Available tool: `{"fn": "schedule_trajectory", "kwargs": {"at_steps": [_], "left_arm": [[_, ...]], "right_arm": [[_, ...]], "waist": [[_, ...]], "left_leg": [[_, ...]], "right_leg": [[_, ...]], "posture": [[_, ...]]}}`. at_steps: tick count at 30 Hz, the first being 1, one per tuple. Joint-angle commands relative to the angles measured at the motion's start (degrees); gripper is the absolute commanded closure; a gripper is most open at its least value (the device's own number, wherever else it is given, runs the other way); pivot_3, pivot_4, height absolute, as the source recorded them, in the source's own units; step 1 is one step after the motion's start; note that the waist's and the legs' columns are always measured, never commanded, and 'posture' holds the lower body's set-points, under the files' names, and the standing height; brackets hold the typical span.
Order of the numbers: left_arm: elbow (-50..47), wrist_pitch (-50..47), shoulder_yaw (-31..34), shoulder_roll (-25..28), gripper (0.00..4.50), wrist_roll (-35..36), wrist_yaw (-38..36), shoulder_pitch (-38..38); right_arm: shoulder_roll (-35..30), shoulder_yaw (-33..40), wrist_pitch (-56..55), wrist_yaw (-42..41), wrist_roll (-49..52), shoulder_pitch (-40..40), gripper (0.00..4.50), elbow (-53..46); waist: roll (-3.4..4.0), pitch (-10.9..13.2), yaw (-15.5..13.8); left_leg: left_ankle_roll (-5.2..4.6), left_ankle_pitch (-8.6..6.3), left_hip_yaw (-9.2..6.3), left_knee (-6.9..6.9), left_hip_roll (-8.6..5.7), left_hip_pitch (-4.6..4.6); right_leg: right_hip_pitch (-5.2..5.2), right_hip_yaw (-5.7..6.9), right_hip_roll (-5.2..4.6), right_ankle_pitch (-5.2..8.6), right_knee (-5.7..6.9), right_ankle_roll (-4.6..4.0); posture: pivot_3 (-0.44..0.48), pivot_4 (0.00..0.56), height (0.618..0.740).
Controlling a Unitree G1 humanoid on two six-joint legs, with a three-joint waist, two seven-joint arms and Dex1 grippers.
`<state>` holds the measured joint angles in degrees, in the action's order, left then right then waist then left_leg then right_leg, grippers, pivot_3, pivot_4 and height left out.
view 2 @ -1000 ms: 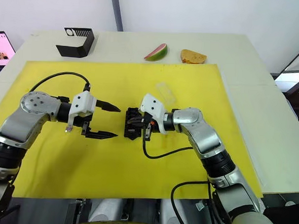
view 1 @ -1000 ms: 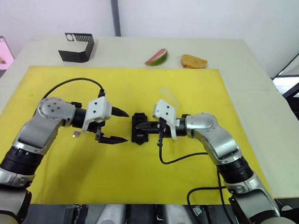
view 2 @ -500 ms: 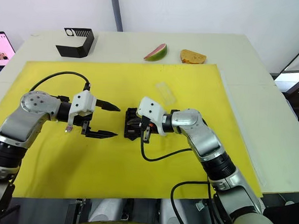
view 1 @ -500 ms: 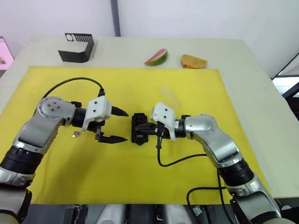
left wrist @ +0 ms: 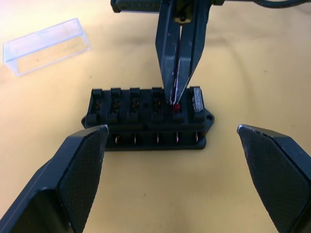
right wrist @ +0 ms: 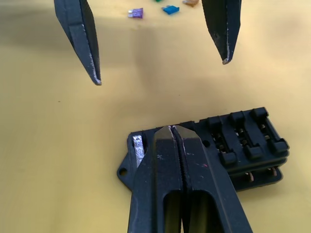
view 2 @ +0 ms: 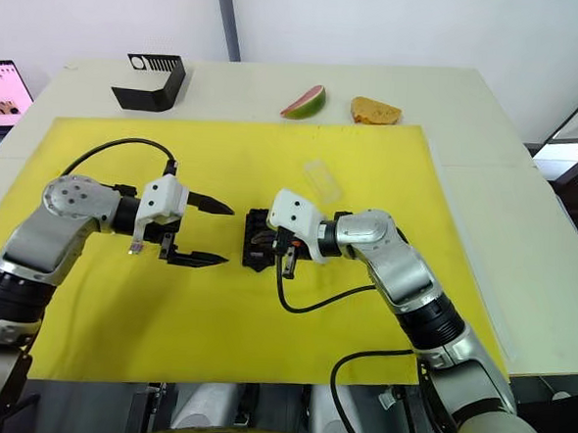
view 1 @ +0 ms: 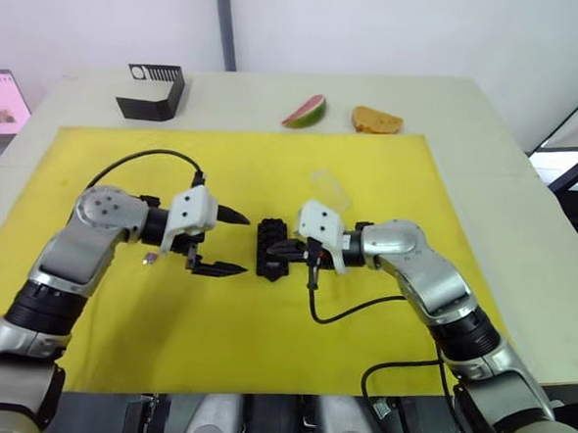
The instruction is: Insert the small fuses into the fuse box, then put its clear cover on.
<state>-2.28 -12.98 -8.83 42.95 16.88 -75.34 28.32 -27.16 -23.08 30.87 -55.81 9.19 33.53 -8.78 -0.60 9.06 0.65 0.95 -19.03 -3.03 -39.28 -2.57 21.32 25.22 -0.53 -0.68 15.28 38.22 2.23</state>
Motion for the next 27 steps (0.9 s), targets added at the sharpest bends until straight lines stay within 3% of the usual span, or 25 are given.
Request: {"fn": "schedule_trajectory", "kwargs": {"at_steps": [1, 15, 27], "left_arm": [[-0.17, 0.88, 0.51, 0.02, 0.0, 0.11, -0.28, 1.08], [-0.06, 0.5, 0.6, -0.85, 0.0, 0.3, -0.22, 1.54], [-2.21, -0.36, 1.27, -0.4, 0.0, 0.93, 0.32, -0.16]], "right_arm": [[0.11, 1.02, 3.54, 0.2, 1.38, -1.3, 4.46, 0.71], [4.24, 8.59, 10.38, 2.5, 10.52, 2.5, 4.46, -2.54], [1.62, 0.72, 10.48, 3.9, 5.13, -0.48, 4.46, -1.87]], "waist": [[0.0, 0.0, 0.03], [0.0, 0.0, 0.15], [0.0, 0.0, 0.14]], "left_leg": [[0.0, 0.0, 0.0, 0.0, 0.0, 0.0], [0.0, 0.0, -0.01, 0.0, 0.0, 0.07], [0.0, 0.0, 0.0, 0.0, 0.0, 0.07]], "right_leg": [[0.0, 0.0, 0.0, 0.0, 0.0, 0.0], [0.12, 0.0, 0.01, 0.0, 0.03, 0.0], [0.11, 0.0, 0.0, 0.0, 0.02, 0.0]], "posture": [[0.0, 0.15, 0.74], [0.0, 0.15, 0.74], [0.0, 0.15, 0.74]]}}
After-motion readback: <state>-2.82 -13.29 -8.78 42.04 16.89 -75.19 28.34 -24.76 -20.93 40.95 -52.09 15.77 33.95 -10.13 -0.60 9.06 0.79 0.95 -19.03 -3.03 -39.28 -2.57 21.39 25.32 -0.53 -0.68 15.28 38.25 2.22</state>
